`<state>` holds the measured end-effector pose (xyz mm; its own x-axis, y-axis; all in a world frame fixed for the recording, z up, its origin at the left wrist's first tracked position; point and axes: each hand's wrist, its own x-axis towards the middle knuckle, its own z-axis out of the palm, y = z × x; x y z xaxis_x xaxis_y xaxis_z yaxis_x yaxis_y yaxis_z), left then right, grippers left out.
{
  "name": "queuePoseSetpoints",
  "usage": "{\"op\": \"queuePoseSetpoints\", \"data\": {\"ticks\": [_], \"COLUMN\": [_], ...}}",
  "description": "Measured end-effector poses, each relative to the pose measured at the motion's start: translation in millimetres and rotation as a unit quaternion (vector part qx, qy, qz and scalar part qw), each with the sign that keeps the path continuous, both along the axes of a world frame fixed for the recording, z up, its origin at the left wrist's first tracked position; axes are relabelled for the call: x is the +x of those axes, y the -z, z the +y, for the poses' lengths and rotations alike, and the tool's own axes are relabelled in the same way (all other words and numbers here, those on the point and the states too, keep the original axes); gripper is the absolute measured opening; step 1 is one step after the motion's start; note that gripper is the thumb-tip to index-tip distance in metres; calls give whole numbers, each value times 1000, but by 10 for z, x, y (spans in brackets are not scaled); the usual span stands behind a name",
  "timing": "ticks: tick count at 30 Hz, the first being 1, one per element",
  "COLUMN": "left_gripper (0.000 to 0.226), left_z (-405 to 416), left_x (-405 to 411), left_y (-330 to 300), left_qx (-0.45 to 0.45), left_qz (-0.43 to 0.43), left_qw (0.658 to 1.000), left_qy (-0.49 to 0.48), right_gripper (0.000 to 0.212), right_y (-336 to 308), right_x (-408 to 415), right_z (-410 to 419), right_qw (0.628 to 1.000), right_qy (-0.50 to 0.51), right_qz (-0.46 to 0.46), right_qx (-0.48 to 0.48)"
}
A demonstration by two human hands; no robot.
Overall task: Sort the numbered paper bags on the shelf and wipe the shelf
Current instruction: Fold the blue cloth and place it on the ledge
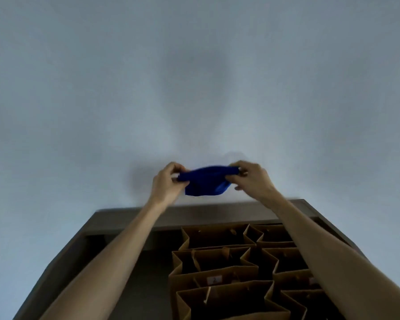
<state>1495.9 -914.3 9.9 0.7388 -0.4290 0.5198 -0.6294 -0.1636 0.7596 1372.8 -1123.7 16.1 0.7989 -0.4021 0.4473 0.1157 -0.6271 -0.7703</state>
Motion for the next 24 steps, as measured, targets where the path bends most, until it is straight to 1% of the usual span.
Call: {"op": "queuePoseSetpoints", "data": {"ticks": [3, 5, 8, 11, 13, 15, 19, 21, 23, 24], "left_gripper": [29, 28, 24, 24, 25, 24, 24, 30, 38, 38], "left_z": [119, 226, 339, 355, 292, 179, -84, -165, -191, -193], "left_x": [-15, -29, -18, 7, 63, 140, 338, 398, 392, 366], "left_y": [509, 729, 786, 659, 549, 476, 507, 588, 666, 692], "left_qx": [48, 87, 109, 77, 35, 1, -32, -2, 68, 98], "left_qz": [2, 12, 41, 102, 140, 169, 218, 204, 147, 116], "left_qw": [998, 994, 987, 983, 982, 982, 975, 979, 987, 988], "left_qy": [36, 65, 112, 134, 119, 85, 26, 0, -20, -22], "right_gripper": [20, 20, 21, 18, 16, 18, 24, 32, 38, 36], "right_y": [500, 737, 785, 617, 492, 421, 464, 581, 709, 753], "right_x": [-134, -200, -195, -126, -27, 116, 413, 507, 547, 544], "right_z": [-89, -127, -201, -236, -247, -248, -191, -159, -127, -109], "right_qw": [989, 980, 974, 978, 984, 990, 993, 992, 988, 986], "right_qy": [-69, -108, -136, -135, -121, -85, 3, 19, 16, 21], "right_qz": [103, 148, 166, 150, 131, 116, 110, 121, 144, 151], "right_qx": [-80, -78, -68, -49, -21, 6, 33, 8, -48, -74]}}
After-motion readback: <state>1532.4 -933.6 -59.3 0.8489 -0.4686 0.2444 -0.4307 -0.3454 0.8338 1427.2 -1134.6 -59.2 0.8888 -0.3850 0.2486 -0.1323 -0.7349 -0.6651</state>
